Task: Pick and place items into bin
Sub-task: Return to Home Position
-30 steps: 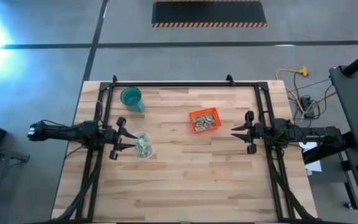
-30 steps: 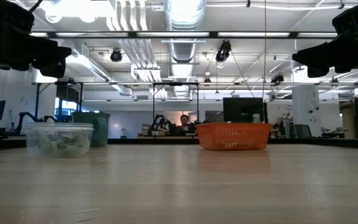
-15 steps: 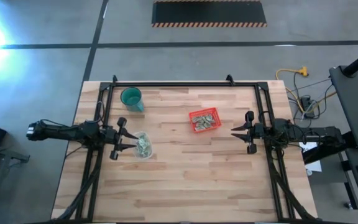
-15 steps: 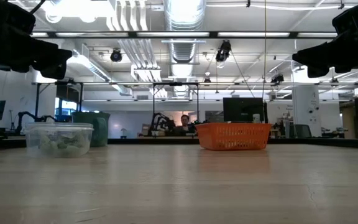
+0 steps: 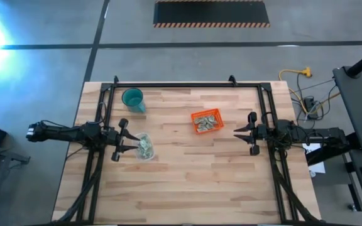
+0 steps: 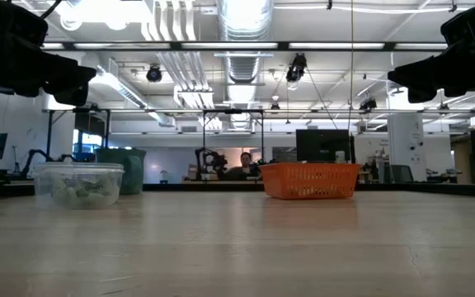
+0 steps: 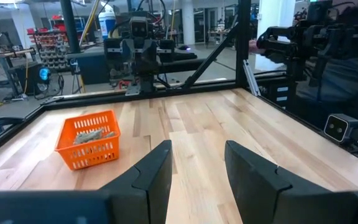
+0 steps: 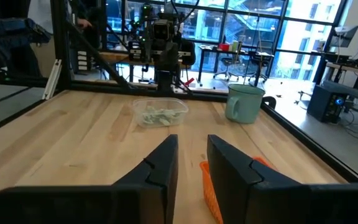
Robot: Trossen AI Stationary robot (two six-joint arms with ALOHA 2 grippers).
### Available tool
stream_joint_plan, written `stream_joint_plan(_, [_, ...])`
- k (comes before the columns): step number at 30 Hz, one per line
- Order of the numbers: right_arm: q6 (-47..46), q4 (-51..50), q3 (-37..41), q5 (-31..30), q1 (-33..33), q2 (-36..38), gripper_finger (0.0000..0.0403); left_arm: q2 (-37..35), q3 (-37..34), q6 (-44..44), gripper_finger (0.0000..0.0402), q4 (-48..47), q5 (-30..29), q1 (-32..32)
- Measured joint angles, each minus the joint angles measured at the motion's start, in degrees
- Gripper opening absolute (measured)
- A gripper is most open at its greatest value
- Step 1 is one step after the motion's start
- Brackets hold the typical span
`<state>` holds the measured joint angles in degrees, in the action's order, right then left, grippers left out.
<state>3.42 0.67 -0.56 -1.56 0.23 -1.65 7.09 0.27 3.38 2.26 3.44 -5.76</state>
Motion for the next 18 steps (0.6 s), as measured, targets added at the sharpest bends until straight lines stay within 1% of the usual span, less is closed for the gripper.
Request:
stream_joint_plan(8, [0.1,0.0,0.0,0.0,0.0,0.0,0.0068,0.0,0.0,0.0,0.0132,0.0,0.0,0.0])
stream_joint_plan(18, [0.0,0.0,0.0,0.0,0.0,0.0,0.0077,0.0,0.0,0.0,0.0132,-0.1,0.0,0.0])
